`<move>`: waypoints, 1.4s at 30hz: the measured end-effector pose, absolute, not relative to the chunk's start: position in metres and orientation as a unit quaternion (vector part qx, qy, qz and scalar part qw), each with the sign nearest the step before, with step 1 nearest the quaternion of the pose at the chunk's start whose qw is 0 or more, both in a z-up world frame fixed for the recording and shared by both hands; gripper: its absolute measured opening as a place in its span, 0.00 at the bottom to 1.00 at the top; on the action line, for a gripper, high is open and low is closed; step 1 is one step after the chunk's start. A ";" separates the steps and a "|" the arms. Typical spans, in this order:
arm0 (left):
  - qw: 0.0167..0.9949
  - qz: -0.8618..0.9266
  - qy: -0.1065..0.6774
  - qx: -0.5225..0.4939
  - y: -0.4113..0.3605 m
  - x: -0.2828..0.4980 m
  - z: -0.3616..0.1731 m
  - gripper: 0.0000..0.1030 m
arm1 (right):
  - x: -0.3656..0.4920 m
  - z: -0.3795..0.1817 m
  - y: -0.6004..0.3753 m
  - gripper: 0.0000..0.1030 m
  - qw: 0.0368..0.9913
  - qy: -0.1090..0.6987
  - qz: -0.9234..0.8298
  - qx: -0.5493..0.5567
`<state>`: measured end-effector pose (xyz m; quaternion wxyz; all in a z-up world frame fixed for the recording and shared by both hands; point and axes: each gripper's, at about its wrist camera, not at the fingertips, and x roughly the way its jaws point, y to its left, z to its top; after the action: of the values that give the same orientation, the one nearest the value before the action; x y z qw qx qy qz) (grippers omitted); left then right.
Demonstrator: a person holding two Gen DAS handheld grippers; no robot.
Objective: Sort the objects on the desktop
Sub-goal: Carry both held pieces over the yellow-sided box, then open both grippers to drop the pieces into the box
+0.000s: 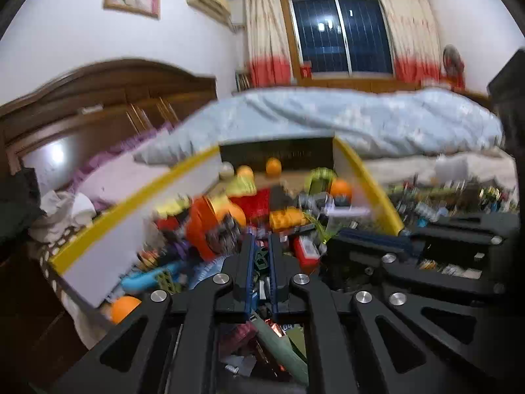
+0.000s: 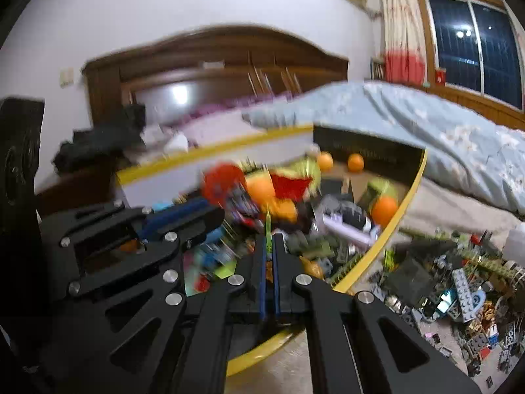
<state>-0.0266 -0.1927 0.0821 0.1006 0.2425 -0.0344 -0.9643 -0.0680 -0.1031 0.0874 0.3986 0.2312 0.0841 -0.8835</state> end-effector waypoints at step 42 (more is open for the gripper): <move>0.248 -0.936 -0.054 0.246 -0.193 -0.026 0.093 0.28 | -0.074 0.099 -0.106 0.39 0.316 0.126 -0.926 0.166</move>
<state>-0.0257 -0.1931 0.0933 0.2475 0.2456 -0.0544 -0.9357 -0.0739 -0.1060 0.0994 0.3160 0.1656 0.1264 -0.9256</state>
